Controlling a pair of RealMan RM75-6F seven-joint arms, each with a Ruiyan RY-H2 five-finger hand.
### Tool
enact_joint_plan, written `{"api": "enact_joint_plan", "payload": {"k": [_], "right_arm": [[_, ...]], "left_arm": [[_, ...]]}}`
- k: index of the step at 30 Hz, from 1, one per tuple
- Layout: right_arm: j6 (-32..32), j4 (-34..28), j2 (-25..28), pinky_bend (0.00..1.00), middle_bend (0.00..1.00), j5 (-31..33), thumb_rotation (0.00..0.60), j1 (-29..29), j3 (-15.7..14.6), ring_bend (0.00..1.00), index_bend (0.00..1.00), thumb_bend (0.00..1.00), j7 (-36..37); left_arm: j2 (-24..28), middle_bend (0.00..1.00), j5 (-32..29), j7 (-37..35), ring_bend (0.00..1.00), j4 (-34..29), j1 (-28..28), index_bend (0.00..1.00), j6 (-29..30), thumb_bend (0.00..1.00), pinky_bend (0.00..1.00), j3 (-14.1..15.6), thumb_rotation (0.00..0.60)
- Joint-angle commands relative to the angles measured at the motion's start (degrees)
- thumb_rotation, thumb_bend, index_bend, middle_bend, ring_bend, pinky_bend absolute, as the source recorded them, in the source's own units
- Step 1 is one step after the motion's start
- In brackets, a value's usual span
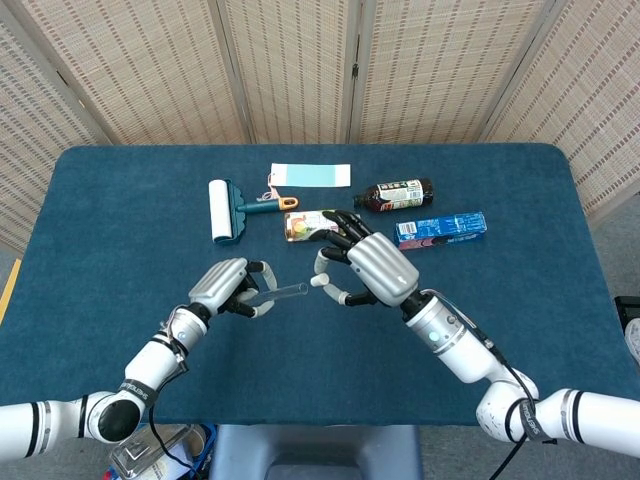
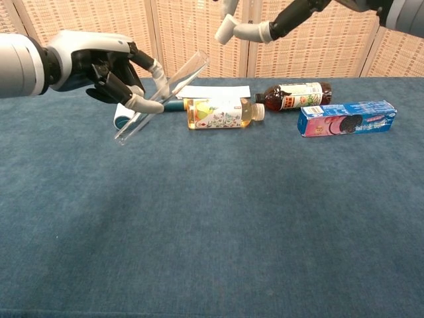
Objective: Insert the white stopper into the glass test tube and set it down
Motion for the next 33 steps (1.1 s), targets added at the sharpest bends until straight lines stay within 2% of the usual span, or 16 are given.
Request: {"api": "enact_joint_plan", "payload": {"k": [1, 33], "right_arm": [[-0.3, 0.3, -0.5, 0.0, 0.23, 0.0, 0.6, 0.4, -0.1, 0.0, 0.71, 0.48, 0.2], [-0.1, 1.0, -1.7, 0.0, 0.23, -0.5, 0.6, 1.6, -0.9, 0.0, 0.71, 0.49, 1.2]], "left_arm": [[-0.1, 1.0, 0.0, -0.7, 1.0, 0.0, 0.0, 0.67, 0.1, 0.38, 1.0, -0.1, 0.6], [0.7, 1.0, 0.2, -2.9, 1.0, 0.0, -0.8, 0.67, -0.2, 0.38, 1.0, 0.8, 0.6]]}}
